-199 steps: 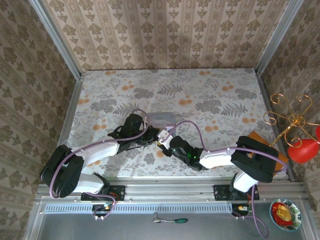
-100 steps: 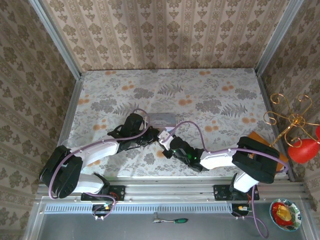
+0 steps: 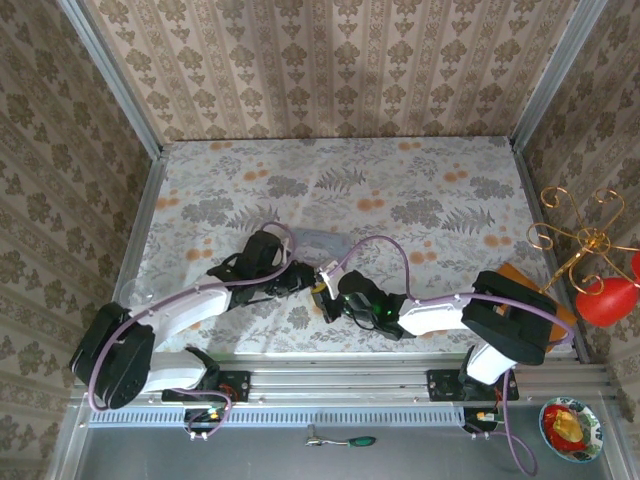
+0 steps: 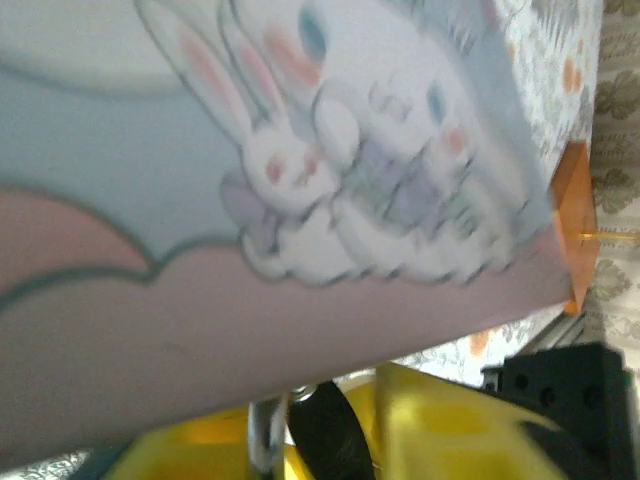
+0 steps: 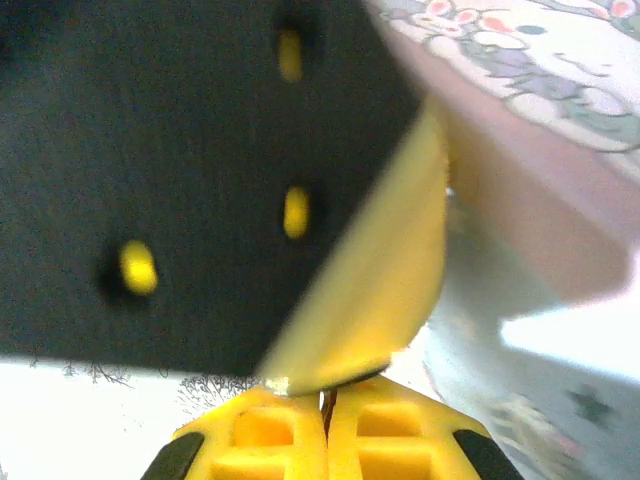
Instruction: Unlock a padlock with a key
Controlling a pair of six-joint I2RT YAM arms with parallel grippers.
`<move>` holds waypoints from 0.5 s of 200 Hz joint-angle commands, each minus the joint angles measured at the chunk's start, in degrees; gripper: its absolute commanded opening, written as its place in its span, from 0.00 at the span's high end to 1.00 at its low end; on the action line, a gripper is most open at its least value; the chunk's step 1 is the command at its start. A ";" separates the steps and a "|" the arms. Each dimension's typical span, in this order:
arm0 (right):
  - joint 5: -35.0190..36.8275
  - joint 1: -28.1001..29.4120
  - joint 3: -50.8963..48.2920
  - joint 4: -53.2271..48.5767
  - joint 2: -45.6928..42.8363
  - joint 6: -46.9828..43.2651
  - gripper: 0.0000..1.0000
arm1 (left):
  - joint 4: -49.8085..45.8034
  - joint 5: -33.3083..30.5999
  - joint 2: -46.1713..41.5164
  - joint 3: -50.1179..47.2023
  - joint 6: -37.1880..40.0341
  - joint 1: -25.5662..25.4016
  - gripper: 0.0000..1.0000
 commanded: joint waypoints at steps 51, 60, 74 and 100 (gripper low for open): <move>5.95 0.36 -0.45 -10.26 2.02 3.71 1.00 | -7.43 -5.70 -6.14 0.38 9.80 6.26 0.46; 5.56 0.36 -0.03 -10.81 2.67 3.67 1.00 | -8.56 -6.27 -5.86 1.16 11.04 6.89 0.44; 4.63 0.36 1.00 -12.30 3.61 3.67 0.96 | -9.80 -7.16 -4.76 2.39 12.83 7.57 0.41; 2.49 0.28 2.72 -15.50 4.74 3.02 0.80 | -10.88 -9.17 -0.51 4.64 14.78 8.11 0.38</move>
